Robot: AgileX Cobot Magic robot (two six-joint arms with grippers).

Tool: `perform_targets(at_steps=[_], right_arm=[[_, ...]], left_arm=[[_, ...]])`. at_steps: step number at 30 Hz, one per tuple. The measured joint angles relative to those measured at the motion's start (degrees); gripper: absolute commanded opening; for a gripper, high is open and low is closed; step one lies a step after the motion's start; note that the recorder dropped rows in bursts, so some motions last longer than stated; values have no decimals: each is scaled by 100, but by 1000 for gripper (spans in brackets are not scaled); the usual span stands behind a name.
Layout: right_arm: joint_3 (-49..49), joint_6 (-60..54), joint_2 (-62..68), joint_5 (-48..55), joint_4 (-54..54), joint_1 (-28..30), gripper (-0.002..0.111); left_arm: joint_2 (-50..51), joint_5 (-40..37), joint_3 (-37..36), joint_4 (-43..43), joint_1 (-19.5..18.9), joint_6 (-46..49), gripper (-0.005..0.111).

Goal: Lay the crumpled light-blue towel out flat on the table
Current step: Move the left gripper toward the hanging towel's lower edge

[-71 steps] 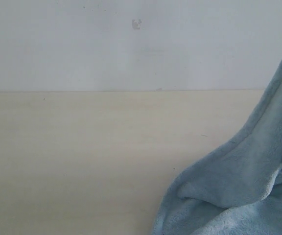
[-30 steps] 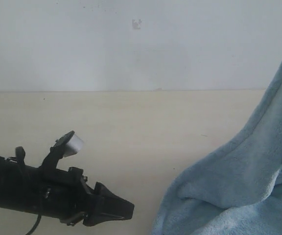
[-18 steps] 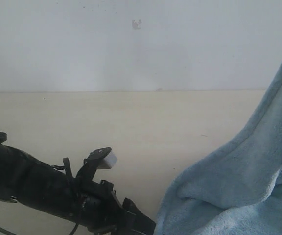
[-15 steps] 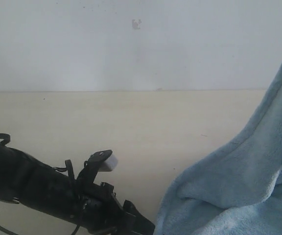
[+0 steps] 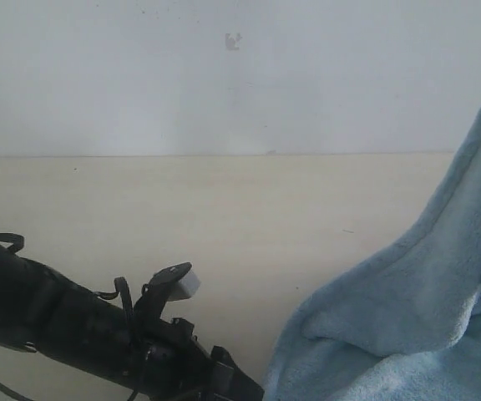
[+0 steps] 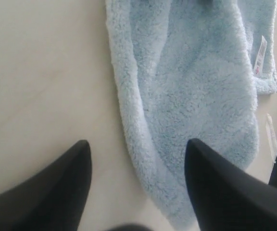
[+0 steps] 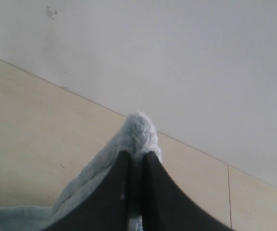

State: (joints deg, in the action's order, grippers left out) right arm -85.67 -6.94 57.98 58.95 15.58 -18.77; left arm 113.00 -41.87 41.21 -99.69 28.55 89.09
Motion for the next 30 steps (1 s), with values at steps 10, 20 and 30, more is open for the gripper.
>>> perform_targets(at_steps=[10, 20, 30], right_arm=[[608, -10, 0, -318, 0, 0, 0], [632, -10, 0, -398, 0, 0, 0], [632, -10, 0, -398, 0, 0, 0]], left_arm=[[-574, 575, 537, 1857, 68, -1678, 56], [-654, 940, 1236, 6091, 901, -5415, 56], [-582, 1177, 1412, 6022, 1383, -5802, 56]])
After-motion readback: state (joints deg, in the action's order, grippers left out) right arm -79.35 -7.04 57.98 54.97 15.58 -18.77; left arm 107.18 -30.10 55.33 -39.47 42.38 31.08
